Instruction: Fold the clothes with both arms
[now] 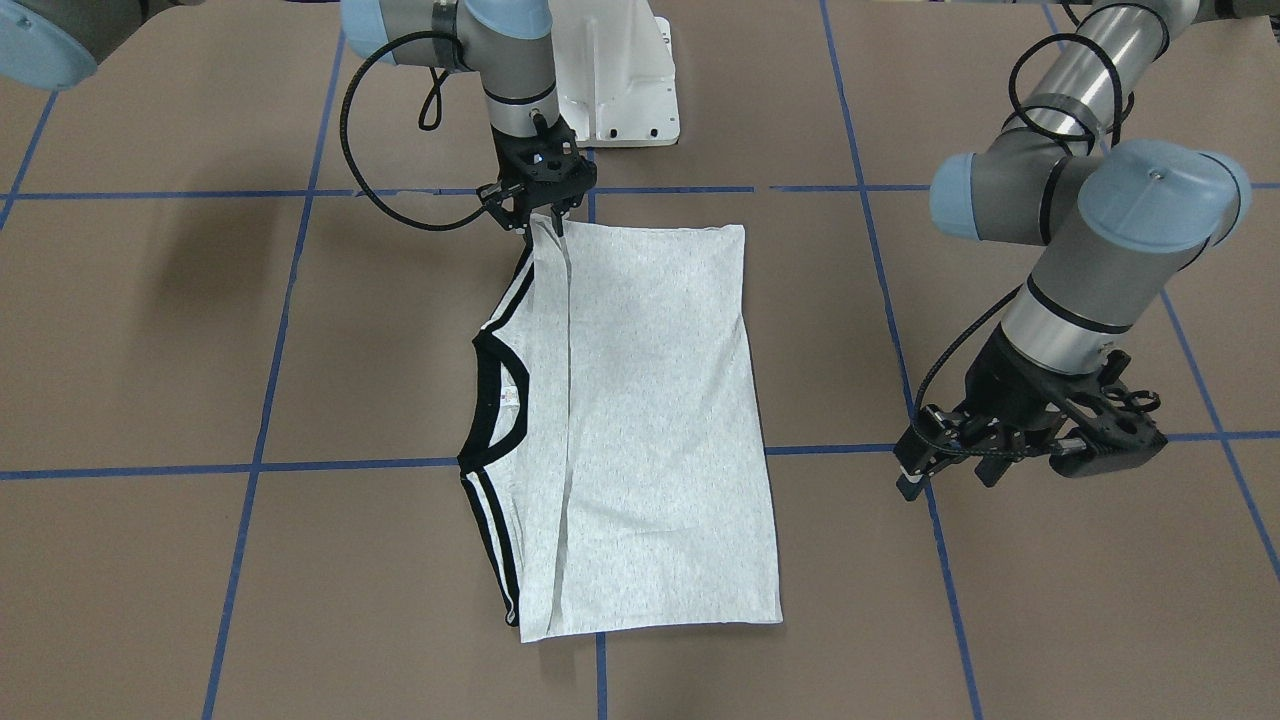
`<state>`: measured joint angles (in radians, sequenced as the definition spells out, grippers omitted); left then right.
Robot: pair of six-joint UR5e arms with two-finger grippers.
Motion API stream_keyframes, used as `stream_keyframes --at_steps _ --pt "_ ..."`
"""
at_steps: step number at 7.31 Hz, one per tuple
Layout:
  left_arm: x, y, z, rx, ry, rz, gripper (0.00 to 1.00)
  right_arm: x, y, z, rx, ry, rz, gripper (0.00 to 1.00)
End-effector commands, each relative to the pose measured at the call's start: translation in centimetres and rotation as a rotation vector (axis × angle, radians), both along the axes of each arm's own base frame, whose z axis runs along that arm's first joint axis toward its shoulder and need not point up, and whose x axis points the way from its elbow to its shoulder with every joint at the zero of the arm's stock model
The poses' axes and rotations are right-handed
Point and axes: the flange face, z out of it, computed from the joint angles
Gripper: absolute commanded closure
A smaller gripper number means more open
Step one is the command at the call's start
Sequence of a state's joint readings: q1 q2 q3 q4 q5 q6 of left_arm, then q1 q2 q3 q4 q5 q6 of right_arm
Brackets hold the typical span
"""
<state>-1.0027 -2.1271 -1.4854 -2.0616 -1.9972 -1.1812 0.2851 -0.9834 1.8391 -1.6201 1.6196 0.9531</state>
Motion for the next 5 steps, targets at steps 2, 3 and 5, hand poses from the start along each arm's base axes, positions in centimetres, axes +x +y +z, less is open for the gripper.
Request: stream_keyframes --at_steps 2,3,5 --pt "0.2 0.1 0.1 -0.001 -0.002 0.003 0.00 -0.2 0.3 0.0 0.025 -0.003 -0.026 0.80" --pt "0.2 0.1 0.1 0.000 -0.003 0.004 0.00 -0.1 0.2 0.6 0.049 -0.017 -0.027 0.80" --pt "0.2 0.1 0.1 -0.001 -0.002 0.003 0.00 1.4 0.2 2.1 0.043 -0.037 -0.014 1.00"
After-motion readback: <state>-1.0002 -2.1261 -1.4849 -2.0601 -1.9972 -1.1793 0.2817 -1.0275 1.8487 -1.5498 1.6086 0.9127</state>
